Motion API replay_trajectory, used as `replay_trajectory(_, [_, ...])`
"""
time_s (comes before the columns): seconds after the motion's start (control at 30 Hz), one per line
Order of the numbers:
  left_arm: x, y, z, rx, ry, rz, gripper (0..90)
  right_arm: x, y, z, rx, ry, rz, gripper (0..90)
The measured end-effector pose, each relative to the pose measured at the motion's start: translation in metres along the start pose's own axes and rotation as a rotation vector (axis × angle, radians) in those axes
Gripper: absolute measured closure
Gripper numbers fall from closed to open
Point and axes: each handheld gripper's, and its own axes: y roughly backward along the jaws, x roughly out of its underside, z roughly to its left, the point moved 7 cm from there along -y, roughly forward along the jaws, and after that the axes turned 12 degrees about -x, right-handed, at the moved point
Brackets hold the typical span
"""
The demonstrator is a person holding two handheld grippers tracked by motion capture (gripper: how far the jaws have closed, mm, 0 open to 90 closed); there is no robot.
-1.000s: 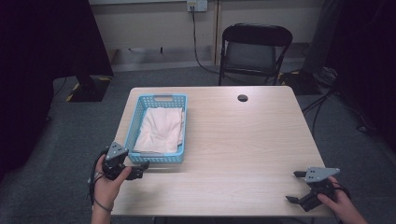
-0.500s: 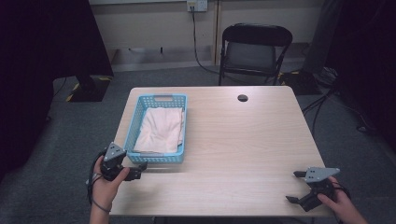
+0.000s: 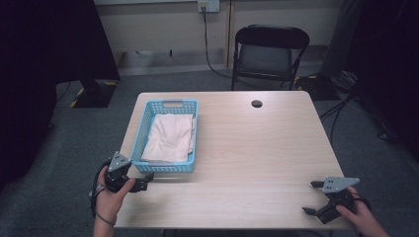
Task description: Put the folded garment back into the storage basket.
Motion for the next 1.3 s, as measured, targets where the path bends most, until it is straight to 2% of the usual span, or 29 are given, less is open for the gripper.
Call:
replay_trajectory(0.77, [0.013,-0.004,0.009,-0.003,0.031,0.023,3.1,0.0,0.0,0.0,0.0,0.0,0.0,0.0])
replay_trajectory(1.03, [0.02,-0.007,0.014,-0.008,0.054,0.04,3.2,0.0,0.0,0.0,0.0,0.0,0.0,0.0])
replay_trajectory(1.3, [0.024,-0.01,0.016,-0.005,0.057,0.044,3.2,0.0,0.0,0.0,0.0,0.0,0.0,0.0])
